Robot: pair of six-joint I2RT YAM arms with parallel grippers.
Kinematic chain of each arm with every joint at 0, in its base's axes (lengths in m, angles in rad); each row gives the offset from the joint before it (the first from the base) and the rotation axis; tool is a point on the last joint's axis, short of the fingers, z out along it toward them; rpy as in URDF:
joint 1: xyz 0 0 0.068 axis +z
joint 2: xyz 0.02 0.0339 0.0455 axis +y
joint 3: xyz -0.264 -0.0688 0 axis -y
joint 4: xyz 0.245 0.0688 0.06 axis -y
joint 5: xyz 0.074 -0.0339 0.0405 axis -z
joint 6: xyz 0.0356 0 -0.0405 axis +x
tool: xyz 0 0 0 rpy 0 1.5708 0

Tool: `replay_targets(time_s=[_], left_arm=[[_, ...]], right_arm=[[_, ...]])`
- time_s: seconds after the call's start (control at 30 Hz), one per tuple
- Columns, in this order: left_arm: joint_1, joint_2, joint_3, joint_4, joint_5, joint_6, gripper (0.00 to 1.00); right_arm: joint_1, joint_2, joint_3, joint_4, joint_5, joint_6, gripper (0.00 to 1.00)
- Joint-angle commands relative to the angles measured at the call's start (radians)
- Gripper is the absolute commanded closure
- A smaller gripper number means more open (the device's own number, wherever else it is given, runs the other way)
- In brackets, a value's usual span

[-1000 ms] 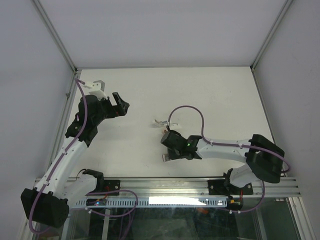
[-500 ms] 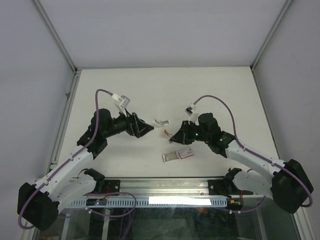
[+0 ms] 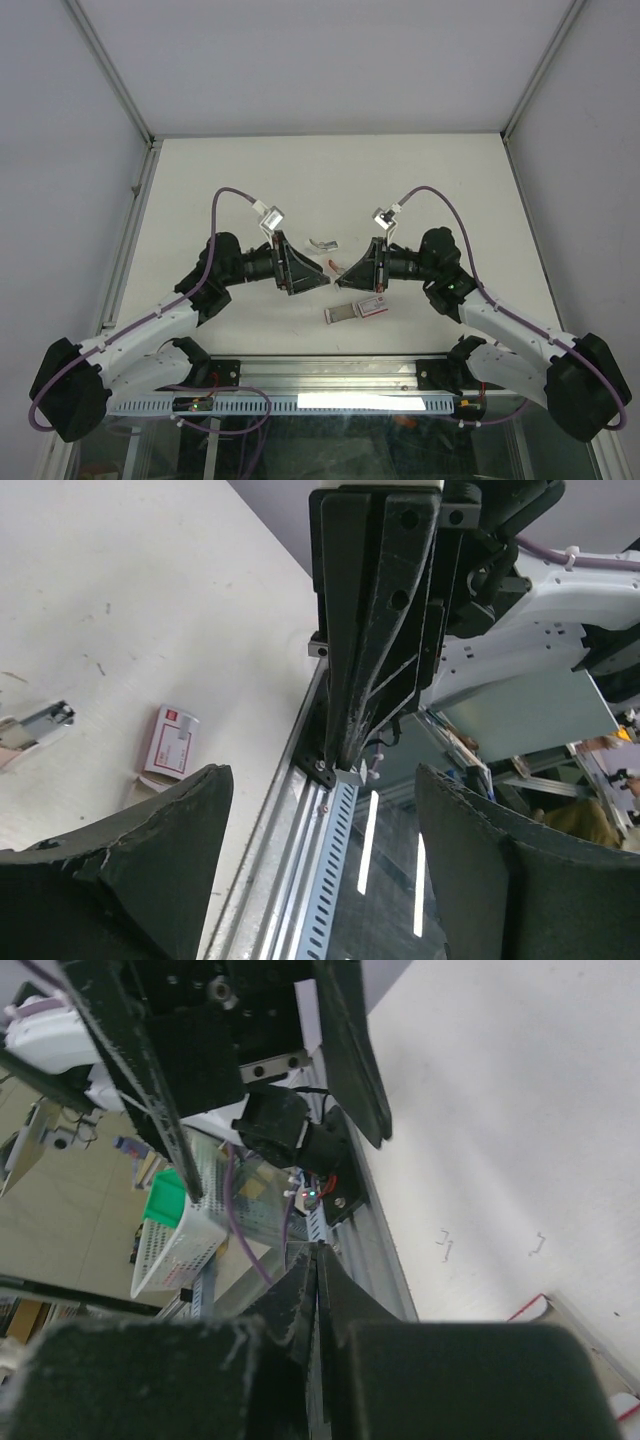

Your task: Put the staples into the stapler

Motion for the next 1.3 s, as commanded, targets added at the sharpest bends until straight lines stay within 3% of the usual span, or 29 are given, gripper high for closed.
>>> replay_targets(time_s=[0.0,0.37,1.27], left_arm=[[-0.055,0.046,0.019,0.101,0.003,-0.057,0.27],[-0.118,0.084,0.039,0.143,-0.003,-0.084,0.45],[-0.125,0.086,0.035,0.138,-0.023,-0.105,0.93]], right_arm=[[-0.004,-0.008,0.005,0.173,-0.095,0.059,1.00],[-0.004,-0.003,-0.002,0.164,-0.097,0.053,1.00],[-0.004,0.021,-0.003,0.117,-0.100,0.042,1.00]])
